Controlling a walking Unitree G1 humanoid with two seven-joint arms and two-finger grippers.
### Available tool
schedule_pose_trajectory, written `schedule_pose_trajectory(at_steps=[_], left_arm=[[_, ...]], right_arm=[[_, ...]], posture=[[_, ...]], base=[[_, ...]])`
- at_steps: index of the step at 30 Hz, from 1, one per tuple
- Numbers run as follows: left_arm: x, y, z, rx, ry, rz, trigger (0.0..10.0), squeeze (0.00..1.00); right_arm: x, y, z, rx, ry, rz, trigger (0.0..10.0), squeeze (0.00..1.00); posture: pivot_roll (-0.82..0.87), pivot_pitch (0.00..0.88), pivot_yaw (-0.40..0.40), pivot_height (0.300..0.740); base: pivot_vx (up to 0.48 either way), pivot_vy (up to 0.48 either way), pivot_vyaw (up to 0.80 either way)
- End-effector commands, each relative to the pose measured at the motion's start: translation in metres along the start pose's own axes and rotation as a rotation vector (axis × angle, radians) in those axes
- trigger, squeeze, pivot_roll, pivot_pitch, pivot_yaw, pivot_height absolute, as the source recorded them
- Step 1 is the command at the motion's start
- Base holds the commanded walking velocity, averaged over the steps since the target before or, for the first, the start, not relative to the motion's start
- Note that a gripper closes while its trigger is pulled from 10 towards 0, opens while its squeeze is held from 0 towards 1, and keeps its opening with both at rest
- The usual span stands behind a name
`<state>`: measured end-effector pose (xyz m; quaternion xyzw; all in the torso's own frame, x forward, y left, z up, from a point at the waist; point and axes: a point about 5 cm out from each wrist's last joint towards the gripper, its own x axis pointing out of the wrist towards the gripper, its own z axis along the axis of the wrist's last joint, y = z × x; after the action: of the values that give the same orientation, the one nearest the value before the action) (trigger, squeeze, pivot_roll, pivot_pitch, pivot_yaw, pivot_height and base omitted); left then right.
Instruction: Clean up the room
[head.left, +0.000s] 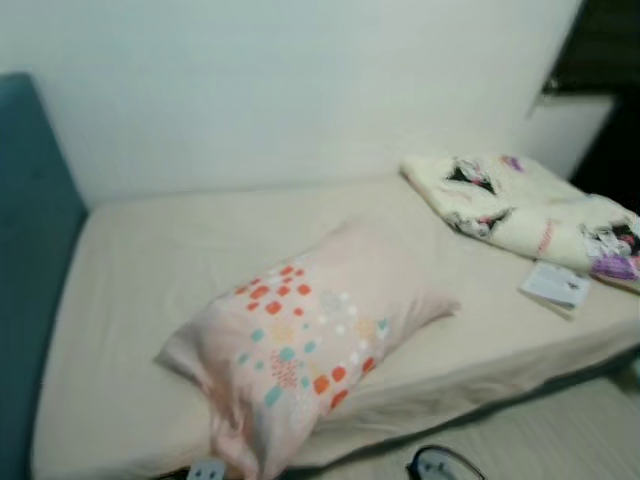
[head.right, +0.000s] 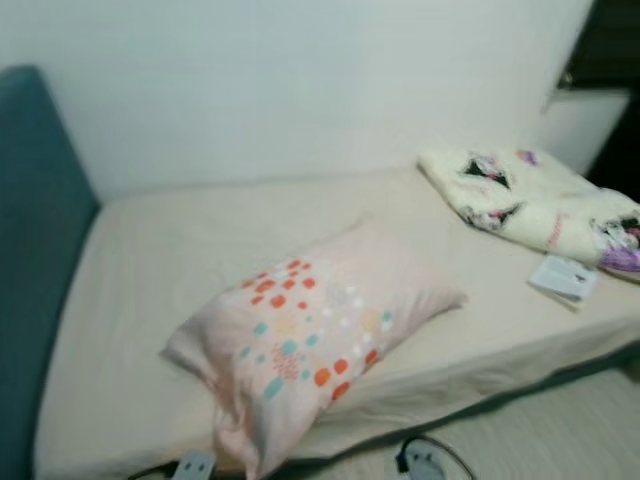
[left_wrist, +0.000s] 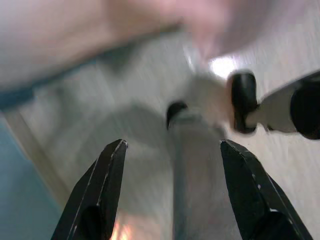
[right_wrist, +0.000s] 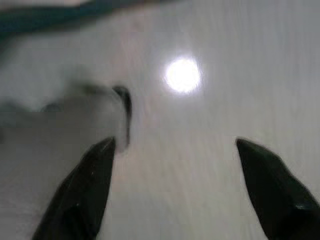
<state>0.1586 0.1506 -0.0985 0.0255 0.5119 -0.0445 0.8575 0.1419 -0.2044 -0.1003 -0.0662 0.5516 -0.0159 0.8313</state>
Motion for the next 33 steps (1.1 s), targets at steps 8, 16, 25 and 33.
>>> schedule_pose_trajectory(at_steps=[8, 16, 25, 33], left_arm=[[0.001, 0.008, 0.027, -0.066, -0.103, 0.05, 10.0, 0.0], [-0.011, 0.07, 0.065, -0.044, -0.286, 0.102, 10.0, 0.0], [-0.025, 0.077, 0.134, -0.017, -0.533, 0.031, 10.0, 0.0], [-0.037, 0.03, 0.183, 0.114, -0.691, -0.308, 10.0, 0.0]], right_arm=[[0.001, 0.016, 0.01, -0.014, -0.026, 0.053, 10.0, 0.0], [0.001, 0.01, 0.014, 0.084, -0.053, -0.004, 10.0, 0.0], [-0.012, -0.079, 0.036, 0.293, -0.229, -0.151, 10.0, 0.0], [-0.038, -0.128, 0.121, 0.375, -0.483, -0.31, 10.0, 0.0]], posture=[[-0.05, 0.0, -0.032, 0.74], [-0.04, 0.0, -0.034, 0.74], [-0.06, 0.0, -0.03, 0.73], [-0.06, 0.0, -0.034, 0.7]], base=[[0.077, 0.0, 0.8], [0.0, 0.0, 0.2], [0.0, 0.0, 0.0], [0.0, 0.0, 0.0]])
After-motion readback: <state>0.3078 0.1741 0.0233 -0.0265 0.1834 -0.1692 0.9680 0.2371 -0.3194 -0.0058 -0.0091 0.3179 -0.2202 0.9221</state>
